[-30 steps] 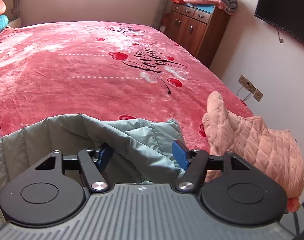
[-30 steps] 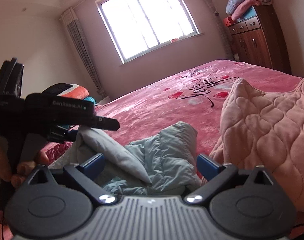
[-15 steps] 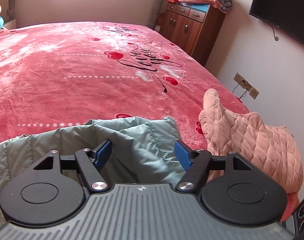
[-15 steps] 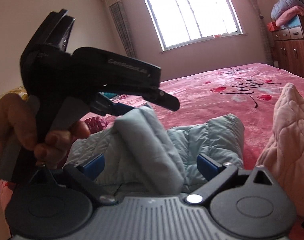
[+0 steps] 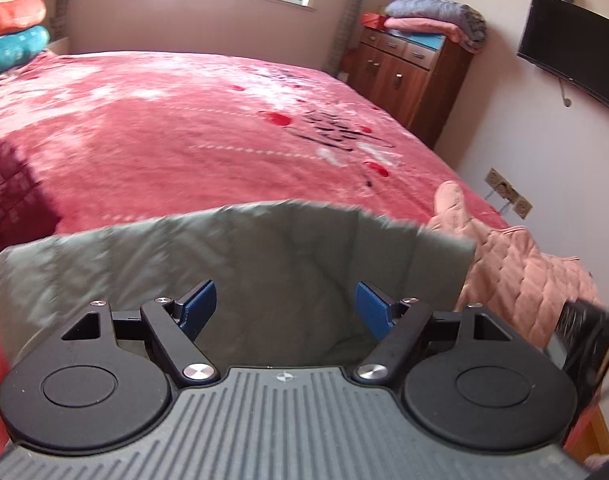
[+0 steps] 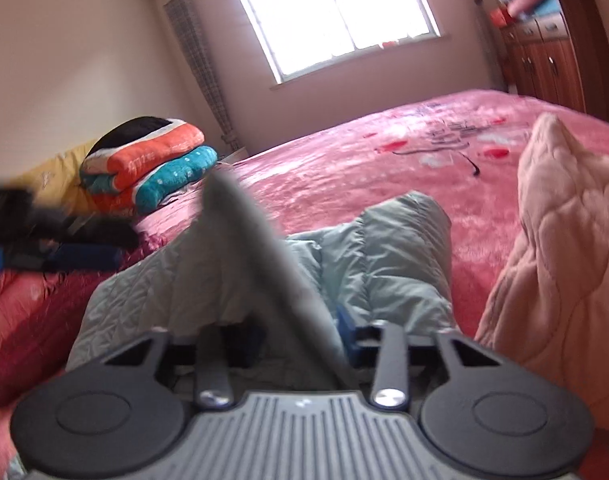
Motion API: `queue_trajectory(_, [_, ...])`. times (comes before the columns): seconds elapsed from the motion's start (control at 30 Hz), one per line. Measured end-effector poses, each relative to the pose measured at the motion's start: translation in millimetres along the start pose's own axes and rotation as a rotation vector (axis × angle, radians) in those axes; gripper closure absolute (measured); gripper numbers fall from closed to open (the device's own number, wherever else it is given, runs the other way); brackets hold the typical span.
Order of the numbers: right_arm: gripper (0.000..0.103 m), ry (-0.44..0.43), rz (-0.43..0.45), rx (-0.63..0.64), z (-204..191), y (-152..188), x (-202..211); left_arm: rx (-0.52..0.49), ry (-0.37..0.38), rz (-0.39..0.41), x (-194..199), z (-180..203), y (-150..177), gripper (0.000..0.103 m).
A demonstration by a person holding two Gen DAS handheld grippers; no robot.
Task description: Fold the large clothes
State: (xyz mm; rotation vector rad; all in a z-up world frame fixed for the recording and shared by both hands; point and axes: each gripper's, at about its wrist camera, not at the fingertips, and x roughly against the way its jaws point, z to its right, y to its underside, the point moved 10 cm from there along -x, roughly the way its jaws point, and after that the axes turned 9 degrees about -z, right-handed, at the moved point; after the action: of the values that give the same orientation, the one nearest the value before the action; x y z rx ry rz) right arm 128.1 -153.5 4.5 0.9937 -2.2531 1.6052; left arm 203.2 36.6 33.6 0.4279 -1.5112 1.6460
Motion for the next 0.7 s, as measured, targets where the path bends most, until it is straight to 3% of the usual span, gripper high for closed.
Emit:
queue_trajectory(0.1, [0.09,-0.031,-0.01,-0.095,13,-7,-5,0.045,-0.049,-0.017,-2,-28,21,0.008])
queue_trajectory(0.3, [0.091,-0.125,-0.073,-0.311,34,-14,-13,0.099,-0.193,-0.059,-30,-76,44,0.011])
queue_trajectory(0.47, [0.091,-0.204,-0.151,-0.519,53,-5,-21,0.129,-0.271,-0.039,-44,-104,40,0.009])
queue_trajectory(0.57, [0.091,-0.19,-0.165,-0.524,56,-7,-20,0.152,-0.317,-0.019,-48,-124,31,0.007])
queue_trajectory(0.7, [0.089,-0.109,-0.18,-0.414,45,-9,-21,0.17,-0.371,-0.004,-50,-150,25,0.006])
